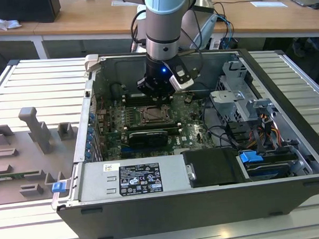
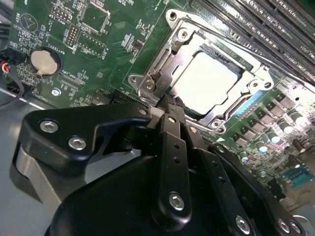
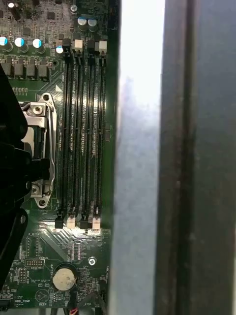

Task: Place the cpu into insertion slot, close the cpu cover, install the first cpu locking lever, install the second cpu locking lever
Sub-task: 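Install the second cpu locking lever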

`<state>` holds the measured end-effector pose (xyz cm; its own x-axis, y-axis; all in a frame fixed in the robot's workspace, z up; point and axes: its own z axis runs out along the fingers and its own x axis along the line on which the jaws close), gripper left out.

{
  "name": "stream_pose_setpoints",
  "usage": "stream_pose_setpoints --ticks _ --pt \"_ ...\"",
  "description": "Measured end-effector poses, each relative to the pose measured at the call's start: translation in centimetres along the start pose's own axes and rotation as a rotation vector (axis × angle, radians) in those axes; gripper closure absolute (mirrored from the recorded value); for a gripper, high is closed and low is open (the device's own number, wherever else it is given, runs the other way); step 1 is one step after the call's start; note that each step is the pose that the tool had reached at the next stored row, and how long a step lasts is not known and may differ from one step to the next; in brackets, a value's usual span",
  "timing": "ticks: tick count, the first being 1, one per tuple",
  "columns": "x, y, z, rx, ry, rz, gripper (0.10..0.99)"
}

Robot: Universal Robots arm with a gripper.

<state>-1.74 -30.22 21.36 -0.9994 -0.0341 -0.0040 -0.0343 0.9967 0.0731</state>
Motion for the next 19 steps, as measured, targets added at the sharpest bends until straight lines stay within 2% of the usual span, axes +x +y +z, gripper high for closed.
stream_pose_setpoints --ticks 3,6,7,8,12,16,18,19 --pt "-0.01 0.08 -1.18 -0.001 -0.0001 0.000 0.980" --pt "-0.01 0.19 -2.72 -0.001 -0.0002 0.000 0.980" --pt "0.01 0.17 -2.93 -0.001 -0.0007 0.000 0.980" --pt "0.17 -0.55 -2.97 -0.001 -0.0007 0.000 0.980" --pt "0.38 -2.05 -3.01 -0.003 -0.0007 0.000 0.980" --pt "0.62 -4.04 -3.03 -0.004 -0.0007 0.000 0.980" --pt "0.64 -4.43 -3.01 -0.006 -0.0009 0.000 0.980" --pt "0.65 -4.72 -3.00 -0.011 -0.0010 0.000 0.980"
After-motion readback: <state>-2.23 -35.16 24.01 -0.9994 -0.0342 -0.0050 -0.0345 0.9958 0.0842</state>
